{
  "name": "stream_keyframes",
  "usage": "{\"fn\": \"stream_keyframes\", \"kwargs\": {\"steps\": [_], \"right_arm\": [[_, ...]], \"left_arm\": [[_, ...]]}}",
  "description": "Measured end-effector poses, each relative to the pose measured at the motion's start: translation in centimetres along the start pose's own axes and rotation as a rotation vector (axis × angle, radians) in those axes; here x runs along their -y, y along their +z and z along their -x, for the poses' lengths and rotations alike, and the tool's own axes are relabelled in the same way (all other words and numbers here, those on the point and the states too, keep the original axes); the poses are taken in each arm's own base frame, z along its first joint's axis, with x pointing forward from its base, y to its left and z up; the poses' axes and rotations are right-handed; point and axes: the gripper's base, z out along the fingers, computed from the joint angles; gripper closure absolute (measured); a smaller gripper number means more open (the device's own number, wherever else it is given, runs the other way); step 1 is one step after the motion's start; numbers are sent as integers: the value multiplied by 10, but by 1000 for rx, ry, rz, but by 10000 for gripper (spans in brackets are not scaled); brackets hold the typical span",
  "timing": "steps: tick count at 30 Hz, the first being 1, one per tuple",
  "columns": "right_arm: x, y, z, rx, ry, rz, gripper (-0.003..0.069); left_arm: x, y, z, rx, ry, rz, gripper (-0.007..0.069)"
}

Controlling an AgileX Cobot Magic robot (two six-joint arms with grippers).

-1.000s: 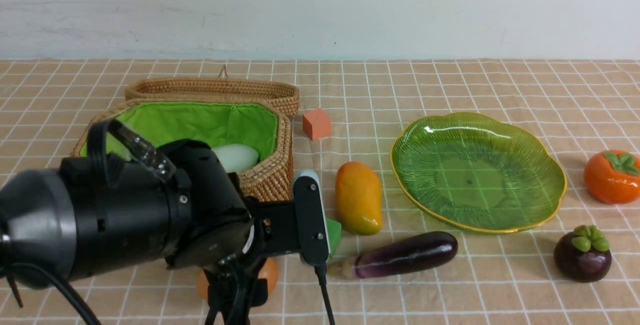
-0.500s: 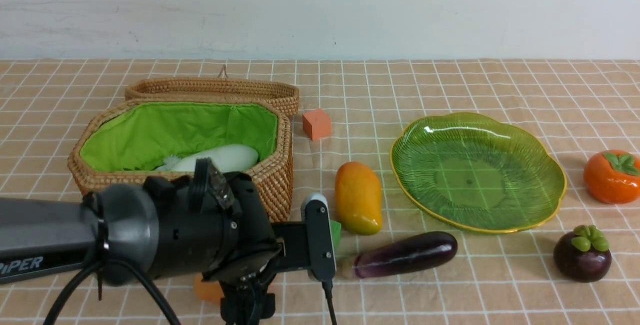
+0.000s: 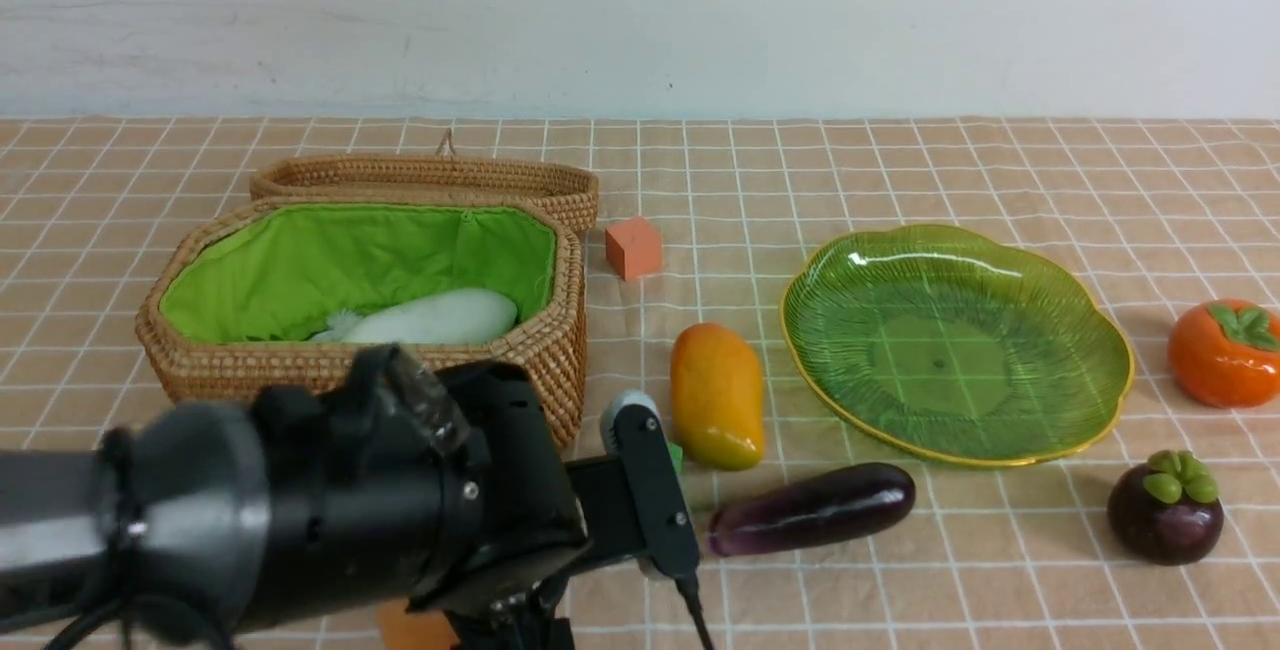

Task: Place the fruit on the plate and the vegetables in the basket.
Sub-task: Grab a potato with your left arm and place it in the basket on the left

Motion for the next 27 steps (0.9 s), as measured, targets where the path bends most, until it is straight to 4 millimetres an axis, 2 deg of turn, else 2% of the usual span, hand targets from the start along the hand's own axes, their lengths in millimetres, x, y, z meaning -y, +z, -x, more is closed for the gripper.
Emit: {"fn": "stream_keyframes", "kwargs": {"steps": [3,5,6,7,8,9,11,13,14,16,18,19,21,24,27], "right_arm": [[2,0,9,100,0,-27,461],[4,-1,15,167,0,-44,461],[5,-2,19,205,2,-53,461],[5,-2,19,211,2,-54,461],[5,-3,22,241,8,-54,461],[5,-3,23,257,12,-52,461],[4,-3,24,272,22,-37,461],[3,-3,25,275,26,-30,459],[3,-3,25,275,26,-31,459],[2,-3,25,273,31,-20,459],[1,-3,24,269,35,-10,459],[1,-3,24,269,36,-9,459],[1,-3,24,267,39,-2,459],[1,-3,24,265,39,-2,459],[0,-3,24,266,40,0,459]], "left_arm": [[-12,-40,3,93,-65,100,72],[-35,-63,2,146,-116,204,72],[-52,-74,2,172,-134,273,72],[-55,-76,2,178,-139,285,72],[-79,-87,2,208,-164,358,72],[-94,-90,1,222,-182,394,72],[-126,-89,-2,232,-222,448,72],[-144,-79,-4,212,-236,466,72],[-146,-77,-5,206,-237,465,72],[-163,-52,-12,146,-259,457,72],[-166,-36,-14,110,-263,439,72],[-166,-35,-14,107,-264,436,72],[-166,-24,-14,86,-259,422,43],[-166,-23,-12,98,-254,421,-29],[-167,-23,-11,111,-254,426,-43]]}}
